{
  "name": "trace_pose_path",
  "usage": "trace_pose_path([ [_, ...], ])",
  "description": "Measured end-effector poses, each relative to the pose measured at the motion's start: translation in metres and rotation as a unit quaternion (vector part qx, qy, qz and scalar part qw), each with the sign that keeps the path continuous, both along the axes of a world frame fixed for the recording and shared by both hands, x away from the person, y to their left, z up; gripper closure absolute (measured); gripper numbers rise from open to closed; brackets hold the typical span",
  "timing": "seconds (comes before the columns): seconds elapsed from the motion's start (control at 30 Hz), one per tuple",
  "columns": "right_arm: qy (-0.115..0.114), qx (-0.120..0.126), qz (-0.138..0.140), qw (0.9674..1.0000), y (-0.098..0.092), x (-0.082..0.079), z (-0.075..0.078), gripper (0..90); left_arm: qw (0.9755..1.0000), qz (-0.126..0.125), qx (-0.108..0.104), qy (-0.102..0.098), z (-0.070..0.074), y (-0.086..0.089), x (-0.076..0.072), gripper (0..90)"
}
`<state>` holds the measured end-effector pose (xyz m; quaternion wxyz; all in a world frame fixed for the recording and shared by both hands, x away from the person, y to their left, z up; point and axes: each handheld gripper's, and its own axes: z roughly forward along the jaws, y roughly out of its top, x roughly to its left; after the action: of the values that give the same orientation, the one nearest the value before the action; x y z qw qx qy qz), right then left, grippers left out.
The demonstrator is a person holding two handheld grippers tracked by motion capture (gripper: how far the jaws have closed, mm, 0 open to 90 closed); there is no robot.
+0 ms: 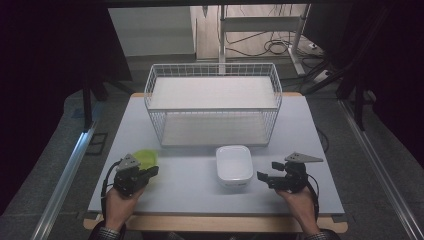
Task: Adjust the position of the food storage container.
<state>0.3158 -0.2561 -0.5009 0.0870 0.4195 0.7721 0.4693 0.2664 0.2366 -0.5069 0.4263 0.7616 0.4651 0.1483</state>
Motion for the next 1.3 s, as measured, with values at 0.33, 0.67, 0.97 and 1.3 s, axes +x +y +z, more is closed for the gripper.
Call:
trace_pose_path([
  [0.33, -0.001, 0.0, 0.0, 1.0, 0.0, 0.0, 0.0, 19.5, 0.9999, 0.011, 0.003, 0.003, -0.001, 0.003, 0.002, 89.6],
  [0.67, 0.007, 0.002, 0.0, 1.0, 0.0, -0.003, 0.005, 40.1, 0.9983, -0.056, -0.008, -0.013, 0.003, -0.035, 0.0, 85.7],
  [0.97, -0.024, -0.011, 0.022, 0.9994, 0.006, -0.012, 0.019, 81.3, 0.994, -0.108, 0.001, -0.018, 0.002, -0.074, 0.02, 86.2],
  [1.3, -0.026, -0.033, 0.025, 0.9988, 0.015, -0.015, 0.02, 89.6, 0.9917, -0.126, -0.017, -0.015, 0.002, -0.103, 0.063, 86.8],
])
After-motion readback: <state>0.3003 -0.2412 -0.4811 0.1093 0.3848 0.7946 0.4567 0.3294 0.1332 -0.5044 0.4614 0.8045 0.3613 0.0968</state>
